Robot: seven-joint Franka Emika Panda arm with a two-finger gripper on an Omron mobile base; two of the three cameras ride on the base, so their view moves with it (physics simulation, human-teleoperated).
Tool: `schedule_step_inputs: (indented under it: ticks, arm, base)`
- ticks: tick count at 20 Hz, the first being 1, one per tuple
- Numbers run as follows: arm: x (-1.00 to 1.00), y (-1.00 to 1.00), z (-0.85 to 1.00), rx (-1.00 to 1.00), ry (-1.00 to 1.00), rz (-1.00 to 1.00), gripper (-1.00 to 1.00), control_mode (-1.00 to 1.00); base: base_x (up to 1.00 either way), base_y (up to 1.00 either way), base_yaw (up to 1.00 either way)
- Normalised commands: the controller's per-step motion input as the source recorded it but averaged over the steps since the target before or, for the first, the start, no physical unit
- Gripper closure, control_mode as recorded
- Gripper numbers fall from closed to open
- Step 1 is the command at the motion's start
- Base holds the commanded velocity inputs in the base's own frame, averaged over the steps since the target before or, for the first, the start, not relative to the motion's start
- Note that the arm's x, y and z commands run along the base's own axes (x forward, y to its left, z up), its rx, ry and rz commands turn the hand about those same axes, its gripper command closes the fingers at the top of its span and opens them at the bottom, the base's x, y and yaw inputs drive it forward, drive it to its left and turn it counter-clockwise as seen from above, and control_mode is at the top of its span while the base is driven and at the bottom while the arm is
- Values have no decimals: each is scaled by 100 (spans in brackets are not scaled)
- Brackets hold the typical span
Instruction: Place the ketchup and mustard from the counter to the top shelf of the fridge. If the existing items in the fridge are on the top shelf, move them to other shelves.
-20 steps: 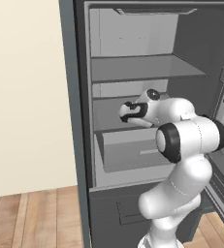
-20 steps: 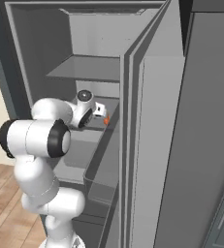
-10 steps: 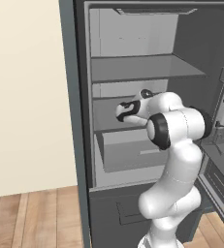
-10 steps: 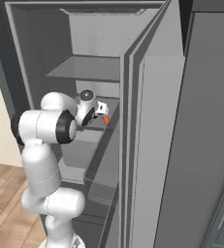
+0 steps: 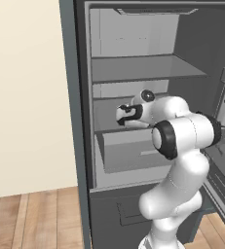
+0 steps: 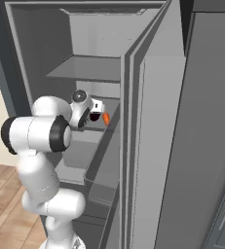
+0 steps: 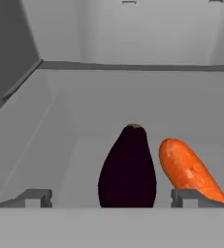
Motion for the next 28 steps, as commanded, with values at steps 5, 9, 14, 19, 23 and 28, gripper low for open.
schedule_step_inputs:
  ticks: [5, 9, 14, 19, 23, 28]
  arm:
    - [-100, 39, 70, -9, -23, -3, -100, -100]
    - [-100, 32, 87, -7, -21, -6, -100, -100]
    - [-100, 28, 95, -2, -11, -7, -100, -100]
    - [-100, 14, 100, 0, 0, -13, -100, -100]
    - [-100, 4, 88, 8, 10, -11, -100, -100]
    - [-100, 0, 63, 17, 19, -8, -100, -100]
  base:
    - [0, 0, 0]
    - [0, 0, 0]
    - [0, 0, 0]
    - [0, 0, 0]
    - [0, 0, 0]
    - [0, 0, 0]
